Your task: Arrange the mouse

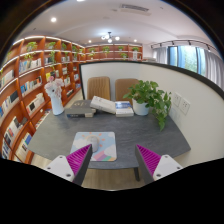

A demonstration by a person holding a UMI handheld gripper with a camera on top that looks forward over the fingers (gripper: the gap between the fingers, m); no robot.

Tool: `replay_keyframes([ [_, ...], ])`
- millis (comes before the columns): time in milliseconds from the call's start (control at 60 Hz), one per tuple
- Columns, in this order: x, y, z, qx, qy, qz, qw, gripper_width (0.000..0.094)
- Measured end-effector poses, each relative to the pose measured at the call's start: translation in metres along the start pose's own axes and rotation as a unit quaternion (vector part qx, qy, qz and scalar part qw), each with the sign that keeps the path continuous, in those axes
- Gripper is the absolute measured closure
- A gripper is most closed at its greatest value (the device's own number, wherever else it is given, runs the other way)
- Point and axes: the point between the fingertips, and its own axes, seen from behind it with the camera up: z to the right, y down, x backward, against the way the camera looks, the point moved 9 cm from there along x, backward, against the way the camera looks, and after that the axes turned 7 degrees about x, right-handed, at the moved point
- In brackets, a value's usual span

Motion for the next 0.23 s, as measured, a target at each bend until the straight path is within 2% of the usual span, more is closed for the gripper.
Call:
replay_keyframes([
  [233, 0.017, 0.010, 0.001, 0.000, -0.008, 0.008, 1.000, 0.0079],
])
